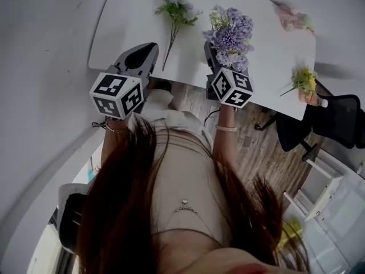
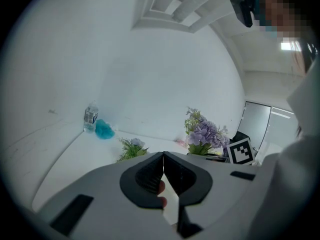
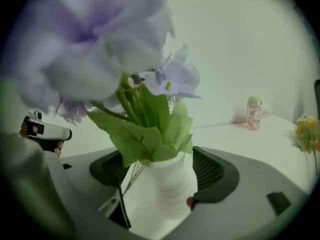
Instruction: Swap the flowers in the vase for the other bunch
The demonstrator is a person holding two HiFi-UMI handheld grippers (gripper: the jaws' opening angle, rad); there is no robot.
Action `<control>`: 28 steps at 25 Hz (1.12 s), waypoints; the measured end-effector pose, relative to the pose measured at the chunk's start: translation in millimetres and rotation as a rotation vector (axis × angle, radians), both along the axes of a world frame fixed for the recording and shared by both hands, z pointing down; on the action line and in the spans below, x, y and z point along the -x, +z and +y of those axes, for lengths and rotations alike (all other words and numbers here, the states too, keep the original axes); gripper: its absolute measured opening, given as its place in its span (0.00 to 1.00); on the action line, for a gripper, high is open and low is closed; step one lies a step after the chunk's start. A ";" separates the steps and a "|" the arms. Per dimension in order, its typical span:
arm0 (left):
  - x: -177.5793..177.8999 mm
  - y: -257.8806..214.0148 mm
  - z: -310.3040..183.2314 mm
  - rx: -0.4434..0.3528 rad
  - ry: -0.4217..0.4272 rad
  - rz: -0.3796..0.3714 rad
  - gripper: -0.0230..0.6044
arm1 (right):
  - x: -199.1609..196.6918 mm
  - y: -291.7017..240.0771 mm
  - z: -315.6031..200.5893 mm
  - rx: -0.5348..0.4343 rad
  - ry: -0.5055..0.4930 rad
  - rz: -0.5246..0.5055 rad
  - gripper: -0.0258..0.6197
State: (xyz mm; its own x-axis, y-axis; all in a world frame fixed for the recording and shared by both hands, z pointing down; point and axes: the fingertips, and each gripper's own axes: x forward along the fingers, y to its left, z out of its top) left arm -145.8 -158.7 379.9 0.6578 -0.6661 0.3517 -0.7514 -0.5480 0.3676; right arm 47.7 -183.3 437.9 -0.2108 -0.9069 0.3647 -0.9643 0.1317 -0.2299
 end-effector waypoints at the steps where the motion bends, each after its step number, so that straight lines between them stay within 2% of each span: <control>1: 0.2 -0.3 0.3 -0.001 0.001 -0.003 0.04 | 0.4 2.2 0.8 0.006 -0.002 0.003 0.61; 14: -3.4 0.6 14.0 -0.003 0.005 -0.025 0.04 | -8.5 11.6 25.9 0.036 0.008 0.014 0.61; 22: -16.4 5.0 53.2 0.016 -0.003 -0.025 0.04 | -23.2 11.6 69.7 0.047 0.021 0.036 0.61; 28: -24.4 1.4 86.0 0.003 -0.007 -0.027 0.04 | -23.8 1.9 97.1 0.021 -0.018 0.053 0.61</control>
State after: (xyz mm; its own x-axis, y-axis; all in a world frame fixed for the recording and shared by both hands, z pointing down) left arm -121.4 -72.7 381.3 0.6433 -0.6697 0.3710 -0.7649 -0.5413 0.3491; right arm 71.5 -86.3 439.8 -0.2068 -0.8953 0.3946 -0.9727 0.1447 -0.1815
